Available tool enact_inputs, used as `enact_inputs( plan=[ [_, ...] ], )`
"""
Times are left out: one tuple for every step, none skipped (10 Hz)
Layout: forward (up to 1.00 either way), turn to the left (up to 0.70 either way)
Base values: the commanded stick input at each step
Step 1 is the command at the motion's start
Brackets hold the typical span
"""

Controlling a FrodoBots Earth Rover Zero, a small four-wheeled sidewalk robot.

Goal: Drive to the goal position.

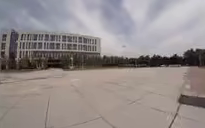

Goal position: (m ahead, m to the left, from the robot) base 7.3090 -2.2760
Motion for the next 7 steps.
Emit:
enact_inputs(
  plan=[
    [0.70,0.00],
    [0.70,-0.14],
    [0.70,-0.33],
    [0.70,-0.35],
    [0.70,-0.35],
    [0.70,-0.35],
    [0.70,-0.35]
  ],
)
